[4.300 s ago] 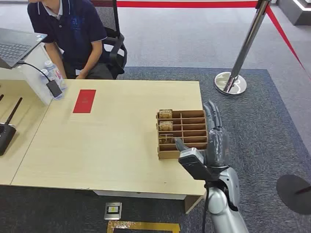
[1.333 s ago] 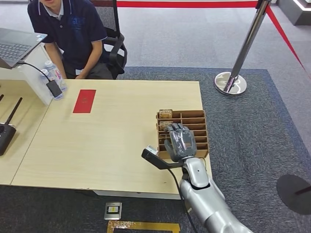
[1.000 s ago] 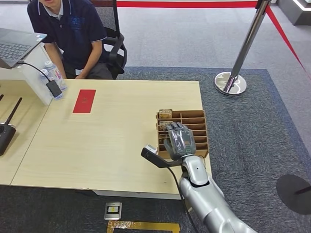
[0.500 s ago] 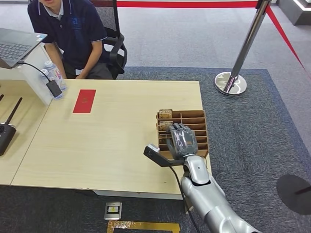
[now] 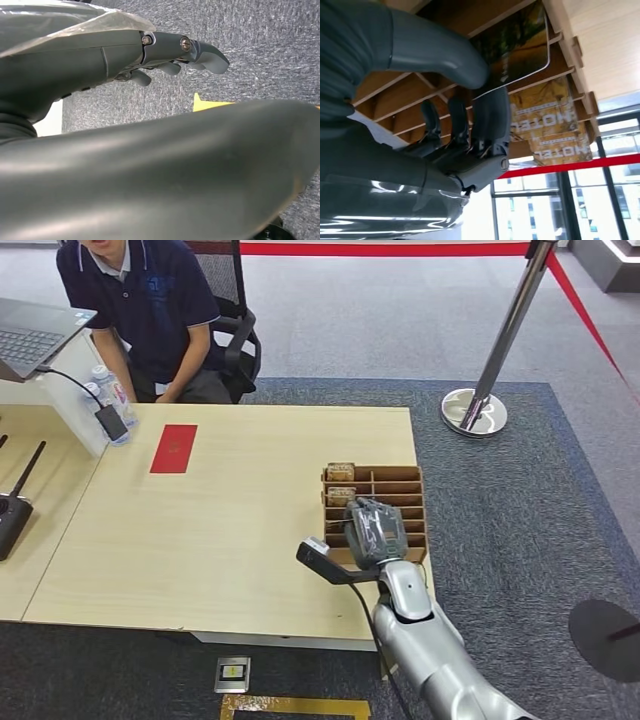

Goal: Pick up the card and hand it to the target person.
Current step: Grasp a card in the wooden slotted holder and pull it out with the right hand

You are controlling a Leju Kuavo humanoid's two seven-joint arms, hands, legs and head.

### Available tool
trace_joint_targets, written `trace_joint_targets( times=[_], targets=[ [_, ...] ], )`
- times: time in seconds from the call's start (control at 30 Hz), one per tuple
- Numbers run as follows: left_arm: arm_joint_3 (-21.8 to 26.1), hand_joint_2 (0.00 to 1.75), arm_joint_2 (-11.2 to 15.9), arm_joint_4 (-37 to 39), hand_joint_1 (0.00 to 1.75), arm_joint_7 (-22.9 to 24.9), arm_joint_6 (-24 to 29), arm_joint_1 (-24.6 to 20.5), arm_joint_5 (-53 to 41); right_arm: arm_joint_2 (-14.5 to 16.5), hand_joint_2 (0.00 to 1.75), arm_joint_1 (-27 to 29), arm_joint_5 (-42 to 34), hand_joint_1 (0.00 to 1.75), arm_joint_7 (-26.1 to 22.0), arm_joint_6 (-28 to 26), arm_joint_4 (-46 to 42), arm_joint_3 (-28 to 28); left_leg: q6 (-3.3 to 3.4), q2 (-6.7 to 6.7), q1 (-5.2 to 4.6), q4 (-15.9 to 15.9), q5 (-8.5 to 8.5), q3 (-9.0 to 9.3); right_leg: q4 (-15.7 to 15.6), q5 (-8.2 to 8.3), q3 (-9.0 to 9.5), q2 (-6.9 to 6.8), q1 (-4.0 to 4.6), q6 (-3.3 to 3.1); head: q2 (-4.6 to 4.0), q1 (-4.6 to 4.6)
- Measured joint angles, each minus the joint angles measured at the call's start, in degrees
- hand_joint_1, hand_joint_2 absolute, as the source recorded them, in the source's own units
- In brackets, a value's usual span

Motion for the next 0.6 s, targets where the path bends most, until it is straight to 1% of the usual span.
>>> trace_joint_targets(
  times=[0.4, 0.5, 0.6],
  targets=[
    [0.0, 0.0, 0.0, 0.0, 0.0, 0.1, -0.1, 0.0, -0.4, 0.0, 1.75, 0.8, 0.3, 1.75, -1.5, -1.5, -0.8, 0.0, -0.02, 0.0, 0.0, 0.0, 0.03, 0.01, 0.0, 0.03, -0.01, 0.0, 0.0, -0.03, 0.0, 0.0],
    [0.0, 0.0, 0.0, 0.0, 0.0, 0.1, -0.1, 0.0, -0.2, 0.0, 1.75, 1.9, 0.4, 1.75, -1.7, -1.7, -2.3, 0.0, -0.02, 0.0, 0.0, 0.0, 0.03, 0.01, 0.0, 0.03, -0.01, 0.0, 0.0, -0.03, 0.0, 0.0],
    [0.0, 0.0, 0.1, 0.0, 0.0, 0.1, 0.0, 0.0, 0.2, -0.3, 1.75, 4.0, 0.4, 1.75, -1.9, -1.6, -5.9, 0.0, -0.02, 0.0, 0.0, 0.0, 0.03, 0.0, 0.0, 0.02, -0.02, 0.0, 0.0, -0.03, 0.0, -0.01]
  ],
)
